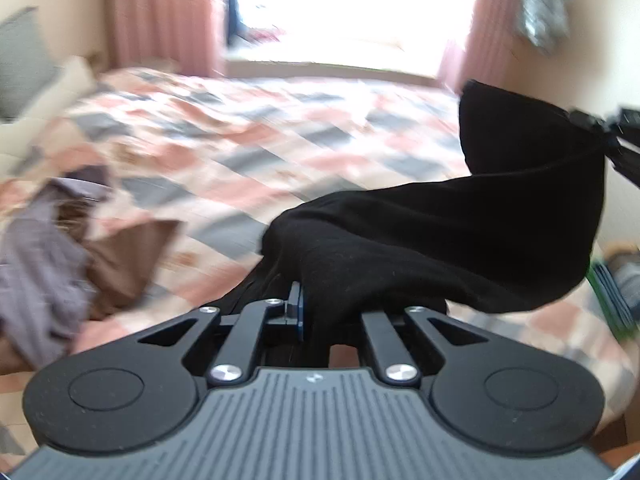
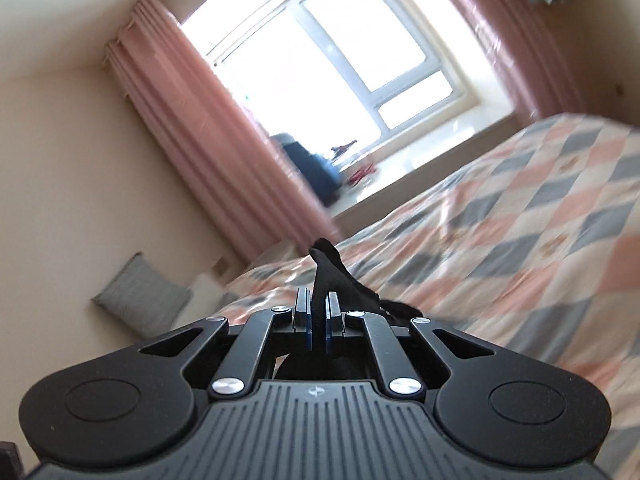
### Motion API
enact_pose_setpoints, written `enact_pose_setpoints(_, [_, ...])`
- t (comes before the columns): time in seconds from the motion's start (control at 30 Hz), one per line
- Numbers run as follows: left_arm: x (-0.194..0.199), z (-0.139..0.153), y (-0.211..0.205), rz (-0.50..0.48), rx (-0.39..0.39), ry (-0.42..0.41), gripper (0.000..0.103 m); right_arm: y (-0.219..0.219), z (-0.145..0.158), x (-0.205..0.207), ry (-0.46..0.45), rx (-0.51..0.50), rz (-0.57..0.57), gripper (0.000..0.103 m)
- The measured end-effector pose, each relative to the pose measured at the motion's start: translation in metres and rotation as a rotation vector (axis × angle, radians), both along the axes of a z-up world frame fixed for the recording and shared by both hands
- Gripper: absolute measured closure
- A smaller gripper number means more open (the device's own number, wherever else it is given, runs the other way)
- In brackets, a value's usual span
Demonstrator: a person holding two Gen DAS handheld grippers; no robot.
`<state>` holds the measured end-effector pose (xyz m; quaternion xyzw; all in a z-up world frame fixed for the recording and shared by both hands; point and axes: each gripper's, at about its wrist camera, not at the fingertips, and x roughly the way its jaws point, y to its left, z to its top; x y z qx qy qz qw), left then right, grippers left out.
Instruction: Fold clothes
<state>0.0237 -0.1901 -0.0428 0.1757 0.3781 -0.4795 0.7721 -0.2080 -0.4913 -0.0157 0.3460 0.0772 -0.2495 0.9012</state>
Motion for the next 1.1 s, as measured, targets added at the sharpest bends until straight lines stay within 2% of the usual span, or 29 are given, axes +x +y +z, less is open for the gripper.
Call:
enact_pose_setpoints(0.03, [-0.012,-0.011,-0.015,-0.036,0.03,0.026,0.092,-0.009,0.0,-0.011,0.02,0.005,-0.029,0.094])
enact_pose_setpoints(0.07, [-0.025,-0.025,-0.027,-0.071,0.06,0.062,0.086,-0.02,-0.003,-0.021,0.045,0.033,-0.052,0.085])
enact_pose_setpoints(0.1, [-0.039,-0.038,-0.038,-0.105,0.09,0.096,0.084,-0.029,-0.006,-0.03,0.072,0.055,-0.086,0.08])
enact_pose_setpoints(0.13, [-0.054,-0.053,-0.044,-0.136,0.121,0.122,0.077,-0.035,-0.01,-0.04,0.104,0.057,-0.139,0.066])
enact_pose_setpoints(0.17, [-0.068,-0.067,-0.048,-0.164,0.148,0.152,0.076,-0.04,-0.013,-0.05,0.133,0.046,-0.173,0.052])
enact_pose_setpoints(0.2, [-0.081,-0.079,-0.046,-0.178,0.158,0.198,0.076,-0.044,-0.018,-0.06,0.16,0.034,-0.188,0.049])
enact_pose_setpoints(0.27, [-0.094,-0.095,-0.033,-0.181,0.168,0.264,0.076,-0.05,-0.031,-0.077,0.213,0.051,-0.189,0.048])
enact_pose_setpoints(0.33, [-0.1,-0.105,-0.017,-0.18,0.188,0.289,0.075,-0.054,-0.048,-0.091,0.26,0.097,-0.187,0.047])
enact_pose_setpoints(0.43, [-0.089,-0.112,0.009,-0.133,0.227,0.287,0.07,-0.049,-0.081,-0.113,0.323,0.194,-0.174,0.047])
enact_pose_setpoints(0.57, [-0.06,-0.115,0.035,-0.053,0.287,0.271,0.071,-0.031,-0.122,-0.129,0.399,0.344,-0.139,0.047])
enact_pose_setpoints(0.63, [-0.046,-0.114,0.046,-0.039,0.3,0.26,0.071,-0.016,-0.134,-0.133,0.439,0.382,-0.115,0.047])
enact_pose_setpoints(0.8, [-0.011,-0.113,0.061,-0.032,0.32,0.236,0.071,0.027,-0.144,-0.124,0.499,0.421,-0.067,0.044])
enact_pose_setpoints(1.0, [0.017,-0.109,0.069,-0.061,0.355,0.176,0.071,0.075,-0.144,-0.091,0.512,0.451,-0.06,0.044])
enact_pose_setpoints(1.1, [0.029,-0.109,0.077,-0.087,0.362,0.144,0.071,0.099,-0.139,-0.072,0.518,0.441,-0.048,0.039])
